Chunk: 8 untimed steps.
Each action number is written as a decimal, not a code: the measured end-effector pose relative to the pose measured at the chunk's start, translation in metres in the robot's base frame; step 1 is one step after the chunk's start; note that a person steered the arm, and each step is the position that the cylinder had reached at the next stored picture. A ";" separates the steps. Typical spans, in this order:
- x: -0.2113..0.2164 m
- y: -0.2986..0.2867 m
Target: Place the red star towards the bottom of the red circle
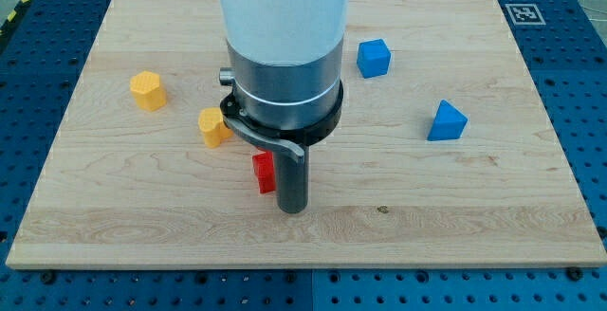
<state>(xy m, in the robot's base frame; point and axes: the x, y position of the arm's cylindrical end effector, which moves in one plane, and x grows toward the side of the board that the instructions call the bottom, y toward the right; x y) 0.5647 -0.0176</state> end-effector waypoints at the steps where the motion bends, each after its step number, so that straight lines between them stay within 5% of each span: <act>1: -0.002 0.000; 8: 0.016 0.023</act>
<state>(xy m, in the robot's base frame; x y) 0.5809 0.0049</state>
